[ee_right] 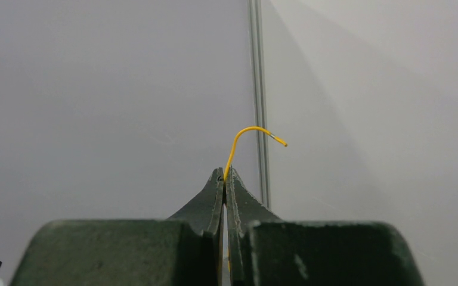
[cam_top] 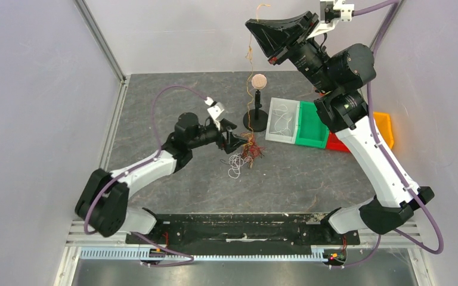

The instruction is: Untangle the cables

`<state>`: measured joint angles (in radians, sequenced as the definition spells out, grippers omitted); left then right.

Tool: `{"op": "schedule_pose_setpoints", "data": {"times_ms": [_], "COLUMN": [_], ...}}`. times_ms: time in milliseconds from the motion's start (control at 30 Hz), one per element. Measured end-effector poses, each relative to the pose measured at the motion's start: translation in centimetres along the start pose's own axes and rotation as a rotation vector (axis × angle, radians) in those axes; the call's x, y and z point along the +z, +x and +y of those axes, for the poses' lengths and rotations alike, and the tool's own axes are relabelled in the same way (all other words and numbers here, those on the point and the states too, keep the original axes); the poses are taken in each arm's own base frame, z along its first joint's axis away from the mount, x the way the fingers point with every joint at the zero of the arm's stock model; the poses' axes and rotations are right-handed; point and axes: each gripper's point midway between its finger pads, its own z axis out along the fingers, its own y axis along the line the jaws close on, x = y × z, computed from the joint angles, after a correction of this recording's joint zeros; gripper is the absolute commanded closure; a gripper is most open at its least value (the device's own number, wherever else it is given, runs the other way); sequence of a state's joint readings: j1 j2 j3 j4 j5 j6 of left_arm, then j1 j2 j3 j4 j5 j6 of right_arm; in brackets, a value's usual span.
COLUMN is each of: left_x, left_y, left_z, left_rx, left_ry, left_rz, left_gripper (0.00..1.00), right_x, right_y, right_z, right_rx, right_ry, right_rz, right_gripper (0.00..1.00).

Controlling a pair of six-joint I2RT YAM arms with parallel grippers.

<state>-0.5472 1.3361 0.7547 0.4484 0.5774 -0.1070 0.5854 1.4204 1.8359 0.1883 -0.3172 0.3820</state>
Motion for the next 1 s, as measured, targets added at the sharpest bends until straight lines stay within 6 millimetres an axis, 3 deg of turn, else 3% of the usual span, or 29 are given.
{"op": "schedule_pose_setpoints", "data": {"times_ms": [133, 233, 333, 467, 600, 800, 900, 1000], "left_x": [2.8, 4.2, 4.6, 4.6, 3.1, -2.6, -4.7, -5.8], "left_y": [1.8, 3.5, 5.0, 5.8, 8.3, 13.3, 14.1, 13.9], "left_z": [0.8, 1.5, 1.8, 2.3, 3.9, 8.5, 10.2, 10.7], "left_rx": [-0.011, -0.026, -0.048, -0.064, -0.111, -0.241, -0.312, -0.318], "left_ry": [-0.014, -0.017, -0.02, -0.038, -0.09, -0.243, -0.291, -0.311], "left_rz": [0.027, 0.053, 0.081, 0.1, 0.17, 0.323, 0.356, 0.391], "left_gripper": [0.19, 0.29, 0.41, 0.48, 0.5, 0.72, 0.85, 0.94], "right_x": [0.0, 0.1, 0.3, 0.6, 0.8, -1.0, -1.9, -2.5], "right_y": [-0.2, -0.8, -2.7, -6.7, -11.8, -18.7, -20.2, -20.4], "right_z": [0.0, 0.1, 0.4, 0.8, 0.9, 0.9, 0.7, 0.3], "right_rx": [0.006, 0.01, 0.002, -0.025, -0.093, -0.223, -0.27, -0.305], "right_ry": [0.001, 0.004, 0.009, 0.018, 0.058, 0.151, 0.191, 0.224], "right_rz": [-0.009, -0.02, -0.06, -0.147, -0.272, -0.452, -0.494, -0.499], "right_gripper": [1.0, 1.0, 1.0, 1.0, 1.0, 1.0, 1.0, 1.0]}}
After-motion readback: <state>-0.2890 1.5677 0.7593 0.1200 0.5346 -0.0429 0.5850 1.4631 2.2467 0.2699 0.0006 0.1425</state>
